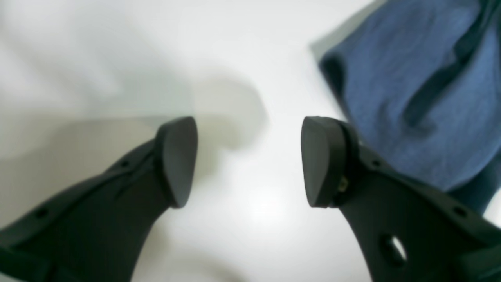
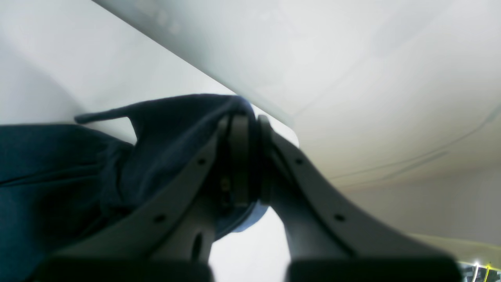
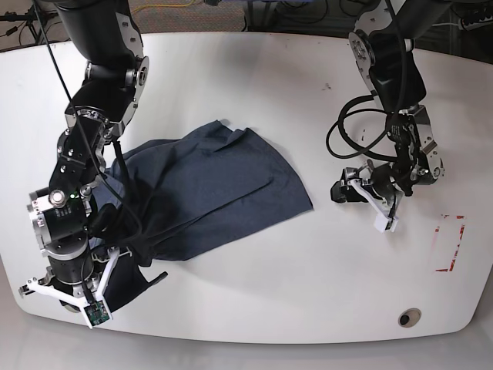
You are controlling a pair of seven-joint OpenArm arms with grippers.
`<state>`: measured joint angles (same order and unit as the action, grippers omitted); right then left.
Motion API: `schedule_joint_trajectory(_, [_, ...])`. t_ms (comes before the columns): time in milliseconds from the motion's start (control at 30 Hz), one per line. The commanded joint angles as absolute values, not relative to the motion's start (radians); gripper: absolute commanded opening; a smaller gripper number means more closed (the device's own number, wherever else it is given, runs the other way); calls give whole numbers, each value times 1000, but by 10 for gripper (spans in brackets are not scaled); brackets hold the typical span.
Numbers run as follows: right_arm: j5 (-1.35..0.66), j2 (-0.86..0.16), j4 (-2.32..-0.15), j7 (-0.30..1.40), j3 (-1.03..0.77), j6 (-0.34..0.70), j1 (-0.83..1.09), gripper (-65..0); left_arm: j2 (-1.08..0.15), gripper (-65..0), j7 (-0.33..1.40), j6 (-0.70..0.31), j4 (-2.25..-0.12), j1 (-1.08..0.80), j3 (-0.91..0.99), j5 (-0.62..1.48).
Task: Fold the T-shirt properly
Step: 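Move the left gripper to the shirt's loose end and grasp it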
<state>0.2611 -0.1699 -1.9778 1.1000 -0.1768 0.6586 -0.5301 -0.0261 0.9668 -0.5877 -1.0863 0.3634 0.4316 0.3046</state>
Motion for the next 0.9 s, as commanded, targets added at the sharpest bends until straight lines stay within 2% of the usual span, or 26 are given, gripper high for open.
schedule_joint_trajectory(0, [263, -179, -1994, 1076, -179, 654, -547, -650, -12, -256, 926, -590, -1023, 386, 426, 302])
schedule_joint_trajectory(300, [262, -179, -1994, 1076, -180, 654, -545, -650, 36, -256, 891, -590, -912, 415, 354, 309])
schedule_joint_trajectory(633, [262, -177, -1994, 1075, -180, 654, -545, -650, 127, -257, 866, -590, -906, 415, 320, 303])
schedule_joint_trajectory(867, [262, -177, -1994, 1075, -180, 654, -545, -650, 137, -260, 866, -590, -905, 417, 320, 302])
